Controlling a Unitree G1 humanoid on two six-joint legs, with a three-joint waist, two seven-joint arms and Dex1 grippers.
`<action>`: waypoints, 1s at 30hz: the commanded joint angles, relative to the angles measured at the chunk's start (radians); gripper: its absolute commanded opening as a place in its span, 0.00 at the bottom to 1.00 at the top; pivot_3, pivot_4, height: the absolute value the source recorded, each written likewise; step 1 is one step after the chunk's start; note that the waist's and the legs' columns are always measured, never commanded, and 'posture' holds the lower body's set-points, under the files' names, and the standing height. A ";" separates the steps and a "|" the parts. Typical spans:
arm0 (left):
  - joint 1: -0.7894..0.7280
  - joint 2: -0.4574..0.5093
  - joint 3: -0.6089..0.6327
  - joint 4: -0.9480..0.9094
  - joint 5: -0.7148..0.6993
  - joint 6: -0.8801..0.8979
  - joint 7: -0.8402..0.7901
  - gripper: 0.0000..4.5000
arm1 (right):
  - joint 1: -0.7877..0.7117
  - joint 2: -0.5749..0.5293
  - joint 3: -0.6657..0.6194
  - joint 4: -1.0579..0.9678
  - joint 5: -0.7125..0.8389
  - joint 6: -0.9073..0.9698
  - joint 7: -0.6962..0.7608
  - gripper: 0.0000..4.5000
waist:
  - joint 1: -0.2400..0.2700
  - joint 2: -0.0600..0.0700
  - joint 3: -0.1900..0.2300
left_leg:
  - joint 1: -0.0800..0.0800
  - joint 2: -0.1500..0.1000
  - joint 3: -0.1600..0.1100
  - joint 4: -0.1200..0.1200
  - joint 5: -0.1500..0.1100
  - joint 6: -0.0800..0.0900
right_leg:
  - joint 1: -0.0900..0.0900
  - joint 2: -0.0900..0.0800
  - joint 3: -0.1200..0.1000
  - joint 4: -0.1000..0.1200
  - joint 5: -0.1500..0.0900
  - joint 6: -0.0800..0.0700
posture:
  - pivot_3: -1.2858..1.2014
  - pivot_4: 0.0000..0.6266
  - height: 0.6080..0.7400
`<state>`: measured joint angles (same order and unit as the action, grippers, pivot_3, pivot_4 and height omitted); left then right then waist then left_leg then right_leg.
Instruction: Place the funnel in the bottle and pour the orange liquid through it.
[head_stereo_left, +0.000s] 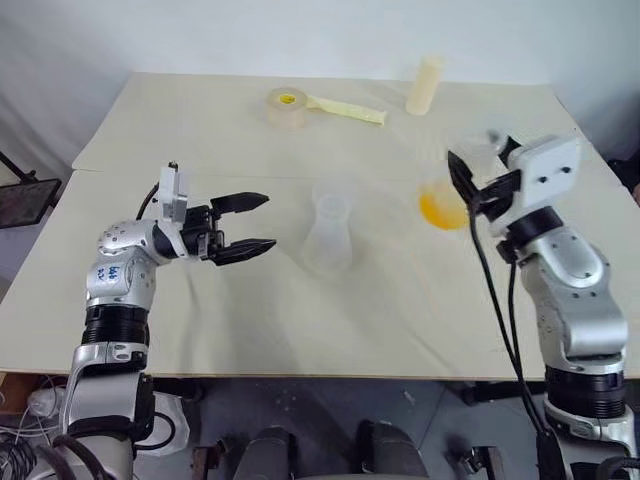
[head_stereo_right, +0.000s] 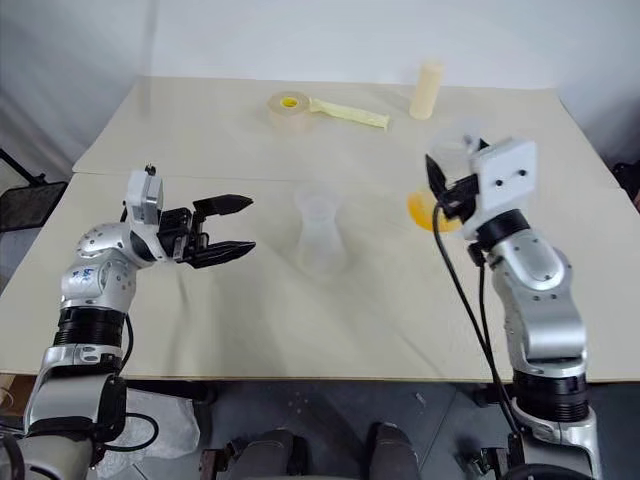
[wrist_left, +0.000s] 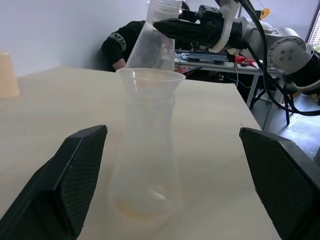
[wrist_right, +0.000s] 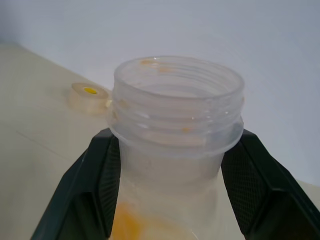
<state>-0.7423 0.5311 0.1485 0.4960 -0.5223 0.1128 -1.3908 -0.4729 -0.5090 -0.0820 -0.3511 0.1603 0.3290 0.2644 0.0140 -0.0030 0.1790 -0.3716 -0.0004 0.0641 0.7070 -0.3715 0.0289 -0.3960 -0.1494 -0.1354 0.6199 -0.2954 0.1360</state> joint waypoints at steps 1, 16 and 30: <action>-0.035 -0.011 0.013 0.042 0.009 -0.055 -0.011 1.00 | -0.052 -0.031 0.082 -0.055 -0.119 -0.036 0.012 0.55 | -0.001 0.000 0.000 | 0.000 0.000 0.000 0.000 0.000 0.000 | 0.000 0.000 0.000 0.000 0.000 0.000 | 0.52 0.24 1.00; -0.042 -0.033 0.027 0.041 -0.008 -0.052 -0.029 1.00 | -0.268 -0.122 0.400 0.120 -0.675 -0.297 0.078 0.55 | -0.026 0.000 0.000 | 0.000 0.000 0.000 -0.003 0.000 0.000 | -0.001 0.000 -0.001 0.000 0.000 0.000 | 0.52 0.24 1.00; -0.027 -0.042 0.038 0.016 -0.018 -0.042 -0.027 1.00 | -0.372 -0.127 0.421 0.277 -0.905 -0.481 0.043 0.55 | -0.045 0.000 0.000 | 0.000 0.001 -0.002 -0.005 0.000 0.000 | -0.002 0.000 -0.001 0.000 0.000 0.000 | 0.52 0.24 1.00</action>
<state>-0.7725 0.4863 0.1681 0.5539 -0.5143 0.0721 -1.4193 -0.8095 -0.6242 0.3553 -0.0612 -0.7186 -0.1276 0.3374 -0.0306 -0.0031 0.1791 -0.3713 0.0003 0.0618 0.7013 -0.3715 0.0288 -0.3980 -0.1495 -0.1365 0.6195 -0.2954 0.1360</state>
